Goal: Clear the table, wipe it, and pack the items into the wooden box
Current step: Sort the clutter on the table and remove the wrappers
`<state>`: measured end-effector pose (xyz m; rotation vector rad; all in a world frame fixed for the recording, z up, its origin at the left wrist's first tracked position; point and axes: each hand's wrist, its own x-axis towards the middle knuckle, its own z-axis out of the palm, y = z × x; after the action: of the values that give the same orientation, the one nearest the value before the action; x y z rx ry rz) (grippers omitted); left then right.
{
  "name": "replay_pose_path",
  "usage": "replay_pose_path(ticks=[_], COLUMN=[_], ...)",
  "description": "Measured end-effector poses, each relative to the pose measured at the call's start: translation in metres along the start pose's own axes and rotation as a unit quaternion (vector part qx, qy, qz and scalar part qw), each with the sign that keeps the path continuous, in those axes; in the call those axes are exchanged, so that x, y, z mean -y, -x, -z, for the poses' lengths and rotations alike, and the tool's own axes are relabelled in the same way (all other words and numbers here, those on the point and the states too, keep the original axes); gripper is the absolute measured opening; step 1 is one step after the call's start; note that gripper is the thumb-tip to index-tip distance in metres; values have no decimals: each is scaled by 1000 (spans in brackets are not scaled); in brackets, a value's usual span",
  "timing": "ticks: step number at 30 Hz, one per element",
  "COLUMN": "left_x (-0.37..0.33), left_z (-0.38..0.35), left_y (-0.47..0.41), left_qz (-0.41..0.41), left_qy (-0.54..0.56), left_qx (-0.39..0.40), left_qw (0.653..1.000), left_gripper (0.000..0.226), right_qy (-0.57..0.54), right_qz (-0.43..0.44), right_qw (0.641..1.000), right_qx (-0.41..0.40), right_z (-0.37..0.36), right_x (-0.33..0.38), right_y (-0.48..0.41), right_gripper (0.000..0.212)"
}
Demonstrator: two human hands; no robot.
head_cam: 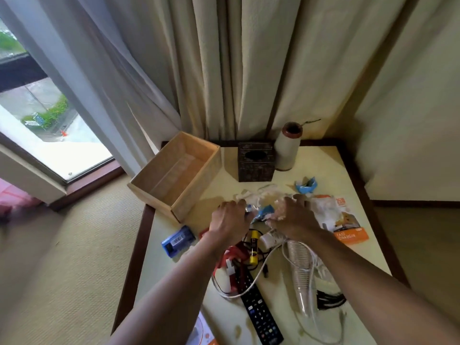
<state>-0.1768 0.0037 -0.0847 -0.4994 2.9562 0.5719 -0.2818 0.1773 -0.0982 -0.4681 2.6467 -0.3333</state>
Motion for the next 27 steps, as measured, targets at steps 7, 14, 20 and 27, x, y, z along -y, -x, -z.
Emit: replay_pose_path(ticks=[7,14,20,27], left_x=[-18,-18,-9,0], left_z=[-23,-36,-34,-23], left_y=[-18,-16,-11,-2], left_qz=[-60,-53,-70,26], left_qy=[-118,-116,7,183], left_qx=[42,15,-44,-51], left_qw=[990,992,997,981], left_gripper=[53,38,34,24], right_qy=[55,-58,-185,-311], right_qz=[30,76,114,75], right_qw=[998,995,971,942], right_qx=[0,-24,-104,-100], right_z=[-15,-24,-20,3], right_x=[3,-3,-10,-5], right_y=[-12,-25,-27,-22], right_gripper=[64,25,17,22])
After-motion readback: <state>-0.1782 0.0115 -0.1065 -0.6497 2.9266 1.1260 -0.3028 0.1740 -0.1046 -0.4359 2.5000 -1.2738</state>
